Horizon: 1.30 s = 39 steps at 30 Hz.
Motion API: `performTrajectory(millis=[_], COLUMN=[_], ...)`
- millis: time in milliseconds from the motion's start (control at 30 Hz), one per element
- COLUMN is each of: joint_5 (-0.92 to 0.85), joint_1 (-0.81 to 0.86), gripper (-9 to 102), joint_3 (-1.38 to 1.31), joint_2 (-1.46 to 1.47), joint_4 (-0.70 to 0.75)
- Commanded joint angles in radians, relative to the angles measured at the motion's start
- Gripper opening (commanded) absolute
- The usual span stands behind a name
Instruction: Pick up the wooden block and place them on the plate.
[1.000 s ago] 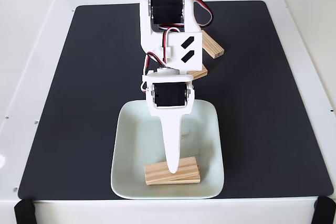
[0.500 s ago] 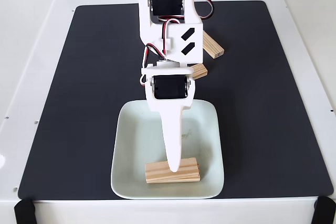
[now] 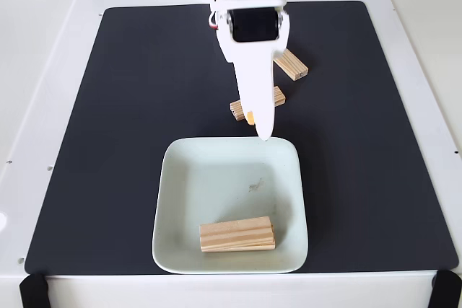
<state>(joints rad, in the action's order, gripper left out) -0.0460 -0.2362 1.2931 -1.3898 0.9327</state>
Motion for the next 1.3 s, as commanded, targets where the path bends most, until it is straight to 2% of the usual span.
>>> performTrajectory(millis=[0,300,433,733,800,933,1100,1267], joint_5=[-0.051,-0.063,-0.064,-0.064,-0.086,-0.334,-0.779,-1.160], joint_1=[-0.008,-0.040,-0.066,-0.232,-0.291,-0.334,-0.311,-0.305], gripper=[33,-2,0,-1,-1,-1,-1,-1], joint_3=[0.199,0.537,0.614,0.537,0.494,0.426,0.365,0.367], joint_2=[-0.224,-0.577,-0.698,-0.793,-0.784,-0.718,-0.653,-0.632], joint_4=[0.005,0.014,0.077,0.462,0.511,0.558,0.637,0.629])
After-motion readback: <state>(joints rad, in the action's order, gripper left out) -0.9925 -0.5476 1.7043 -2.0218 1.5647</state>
